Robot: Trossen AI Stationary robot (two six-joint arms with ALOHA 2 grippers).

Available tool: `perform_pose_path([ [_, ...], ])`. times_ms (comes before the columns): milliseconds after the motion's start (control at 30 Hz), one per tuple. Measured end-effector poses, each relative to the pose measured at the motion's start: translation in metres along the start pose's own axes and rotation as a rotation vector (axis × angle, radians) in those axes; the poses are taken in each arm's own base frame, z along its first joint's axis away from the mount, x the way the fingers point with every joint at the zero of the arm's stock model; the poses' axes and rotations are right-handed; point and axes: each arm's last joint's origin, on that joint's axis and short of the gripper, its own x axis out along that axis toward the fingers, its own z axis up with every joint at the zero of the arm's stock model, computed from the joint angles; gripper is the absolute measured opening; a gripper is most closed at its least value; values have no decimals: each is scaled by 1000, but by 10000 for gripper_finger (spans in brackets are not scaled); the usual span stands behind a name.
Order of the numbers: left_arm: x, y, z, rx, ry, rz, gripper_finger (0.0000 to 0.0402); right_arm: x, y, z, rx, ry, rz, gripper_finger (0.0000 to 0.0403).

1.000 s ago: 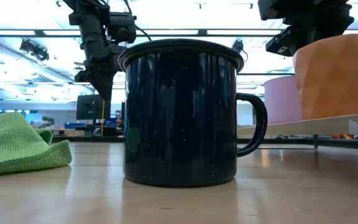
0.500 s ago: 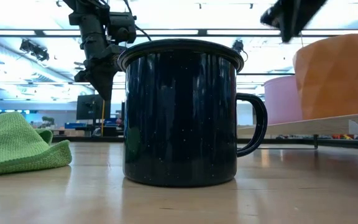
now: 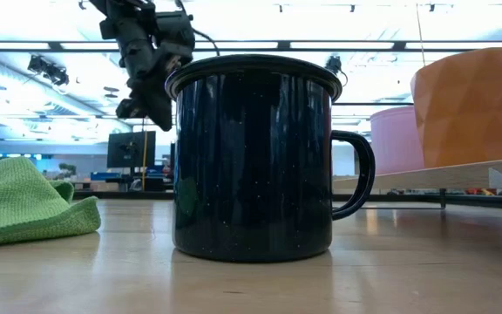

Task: Stack small to large cups/mugs on shelf
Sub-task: Put the dark blue mug on the shelf

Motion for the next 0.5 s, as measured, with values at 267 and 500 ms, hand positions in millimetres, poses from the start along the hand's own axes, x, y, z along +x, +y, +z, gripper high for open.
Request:
perform_pose_path([
  [267, 5, -33, -4, 100, 4, -234, 29, -21, -9, 4, 24, -58, -85, 114],
  [500, 8, -60, -11, 164, -4, -356, 24, -25, -12, -2, 95, -14, -107, 114],
])
